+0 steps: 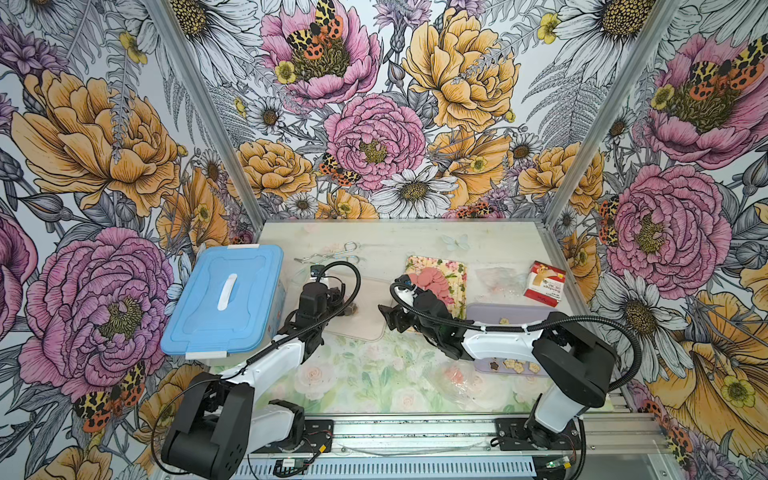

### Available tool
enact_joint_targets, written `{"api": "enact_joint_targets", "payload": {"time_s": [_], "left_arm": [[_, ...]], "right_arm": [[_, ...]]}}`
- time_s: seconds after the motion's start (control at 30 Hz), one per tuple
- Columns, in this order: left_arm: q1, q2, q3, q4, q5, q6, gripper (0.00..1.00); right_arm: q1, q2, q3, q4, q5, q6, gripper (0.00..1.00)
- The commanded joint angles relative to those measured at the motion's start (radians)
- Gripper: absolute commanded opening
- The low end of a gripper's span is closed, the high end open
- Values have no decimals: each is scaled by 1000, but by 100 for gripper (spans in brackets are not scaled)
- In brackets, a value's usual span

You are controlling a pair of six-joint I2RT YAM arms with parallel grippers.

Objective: Pour cookies out of the ziploc bag
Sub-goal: Place the ziploc bag on the tray.

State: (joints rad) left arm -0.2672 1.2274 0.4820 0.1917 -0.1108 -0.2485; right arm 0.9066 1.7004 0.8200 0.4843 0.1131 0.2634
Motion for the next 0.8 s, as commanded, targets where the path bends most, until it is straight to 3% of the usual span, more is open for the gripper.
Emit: {"api": "enact_joint_targets", "payload": {"time_s": [0.0, 0.03, 0.13, 0.33, 0.5, 0.77], "left_arm": [[23, -10, -13, 84, 81, -52, 28], [26, -32, -26, 87, 77, -70, 37], [29, -115, -44, 45, 45, -87, 39], [49, -206, -51, -69, 1, -119, 52], [54, -141, -10, -123, -7, -142, 58], [115, -14, 3, -44, 144, -160, 59]], "right_arm": [[6, 43, 64, 76, -72, 8, 79], [6, 64, 74, 79, -70, 12, 79], [7, 132, 119, 69, -89, 16, 78], [8, 264, 260, -41, -126, 9, 73], [7, 324, 326, -108, -162, 8, 73], [7, 405, 387, -158, -183, 14, 70]]}}
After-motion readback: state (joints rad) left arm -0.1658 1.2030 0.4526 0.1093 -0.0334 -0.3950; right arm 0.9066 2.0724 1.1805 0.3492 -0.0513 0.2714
